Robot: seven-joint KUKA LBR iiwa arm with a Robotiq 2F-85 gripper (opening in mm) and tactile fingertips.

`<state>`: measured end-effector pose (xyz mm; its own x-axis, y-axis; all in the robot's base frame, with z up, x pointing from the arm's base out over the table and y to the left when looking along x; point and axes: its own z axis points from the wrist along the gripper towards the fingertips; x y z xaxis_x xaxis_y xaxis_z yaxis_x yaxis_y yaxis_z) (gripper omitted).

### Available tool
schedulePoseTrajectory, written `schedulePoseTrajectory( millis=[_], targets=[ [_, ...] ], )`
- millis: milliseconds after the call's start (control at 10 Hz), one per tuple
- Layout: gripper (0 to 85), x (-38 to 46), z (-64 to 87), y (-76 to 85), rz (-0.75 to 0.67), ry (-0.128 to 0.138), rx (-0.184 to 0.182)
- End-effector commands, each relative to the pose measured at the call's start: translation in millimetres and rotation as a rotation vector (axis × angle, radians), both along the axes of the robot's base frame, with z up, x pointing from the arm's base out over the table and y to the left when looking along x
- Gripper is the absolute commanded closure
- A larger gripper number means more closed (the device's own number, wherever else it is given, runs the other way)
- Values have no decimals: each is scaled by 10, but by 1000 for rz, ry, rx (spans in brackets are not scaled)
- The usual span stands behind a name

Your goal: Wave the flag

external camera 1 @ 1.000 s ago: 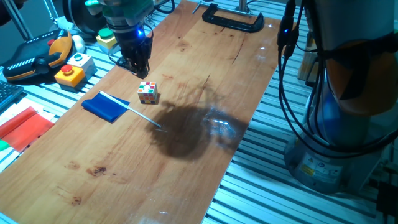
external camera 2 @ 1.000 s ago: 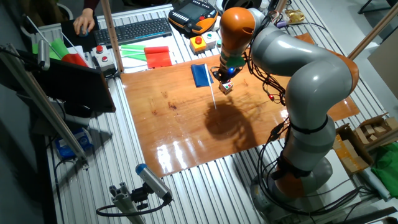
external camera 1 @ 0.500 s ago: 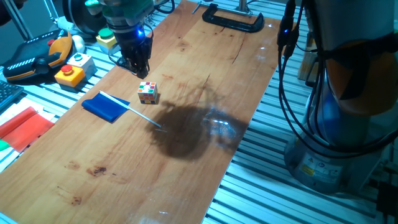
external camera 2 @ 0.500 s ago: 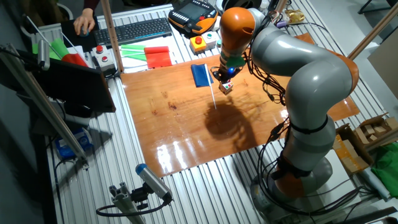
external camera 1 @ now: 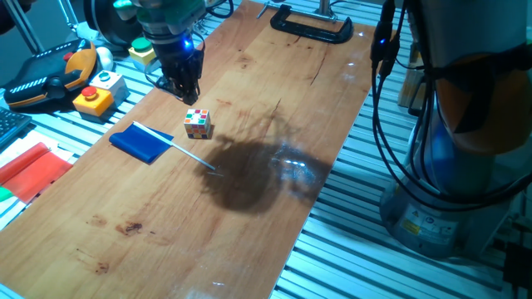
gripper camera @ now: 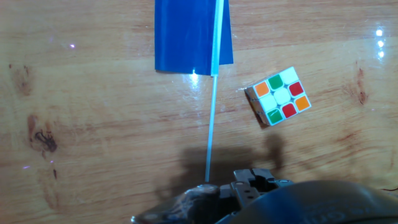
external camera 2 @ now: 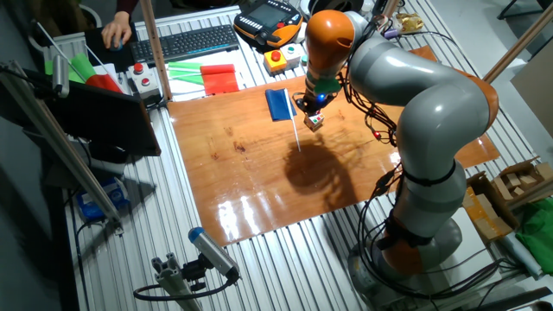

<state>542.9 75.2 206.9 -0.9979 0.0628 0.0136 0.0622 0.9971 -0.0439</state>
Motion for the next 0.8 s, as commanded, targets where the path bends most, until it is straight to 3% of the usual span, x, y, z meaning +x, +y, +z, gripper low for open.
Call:
schedulePoseTrajectory(
  millis=[0, 500, 700],
  targets=[
    [843, 2, 3, 6, 0, 0, -2],
    [843, -24, -103, -13, 1, -3, 8],
    [843, -49, -181, 124, -11, -5, -12]
  ],
)
